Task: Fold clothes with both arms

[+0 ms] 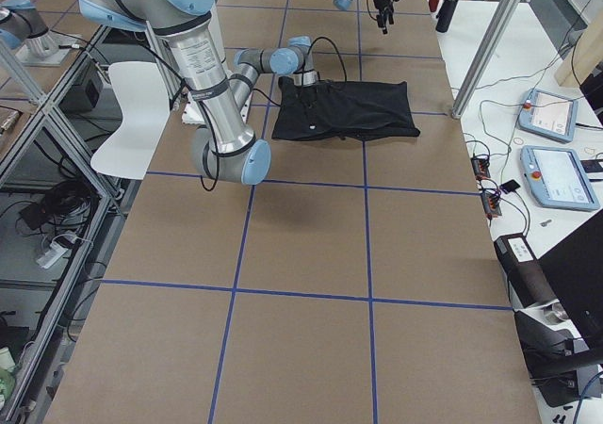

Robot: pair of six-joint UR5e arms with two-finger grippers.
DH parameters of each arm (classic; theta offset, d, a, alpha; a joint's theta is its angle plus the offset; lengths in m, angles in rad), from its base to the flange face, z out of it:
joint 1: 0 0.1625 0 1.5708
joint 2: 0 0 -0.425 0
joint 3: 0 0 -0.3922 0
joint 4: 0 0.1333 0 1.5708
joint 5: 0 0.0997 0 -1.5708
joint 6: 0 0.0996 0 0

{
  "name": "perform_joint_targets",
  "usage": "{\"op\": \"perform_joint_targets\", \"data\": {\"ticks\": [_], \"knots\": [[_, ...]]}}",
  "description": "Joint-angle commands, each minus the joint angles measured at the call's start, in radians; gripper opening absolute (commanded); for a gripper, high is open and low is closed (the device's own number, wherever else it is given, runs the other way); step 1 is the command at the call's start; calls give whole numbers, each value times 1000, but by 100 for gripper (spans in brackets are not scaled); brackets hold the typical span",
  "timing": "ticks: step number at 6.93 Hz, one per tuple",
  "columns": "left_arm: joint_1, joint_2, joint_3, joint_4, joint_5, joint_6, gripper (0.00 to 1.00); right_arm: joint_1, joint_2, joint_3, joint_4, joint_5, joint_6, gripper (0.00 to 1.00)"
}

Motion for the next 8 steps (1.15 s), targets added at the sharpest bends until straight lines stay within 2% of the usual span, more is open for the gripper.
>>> {"op": "perform_joint_targets", "data": {"ticks": [1,3,5,6,7,8], "knots": [[0,0,0,0,0,-3,100,95,38,-81,224,40,-6,100],[0,-5,-6,0,0,-10,100,169,132,-254,319,74,-54,100],[0,0,-53,0,-17,-52,100,232,179,-409,455,137,-88,100],[0,0,-58,-2,-32,-52,100,246,224,-522,513,137,-93,100],[0,0,-61,-5,-34,-50,100,259,260,-593,525,138,-95,100],[0,5,-75,-14,-35,-50,100,279,263,-612,526,145,-124,100]]}}
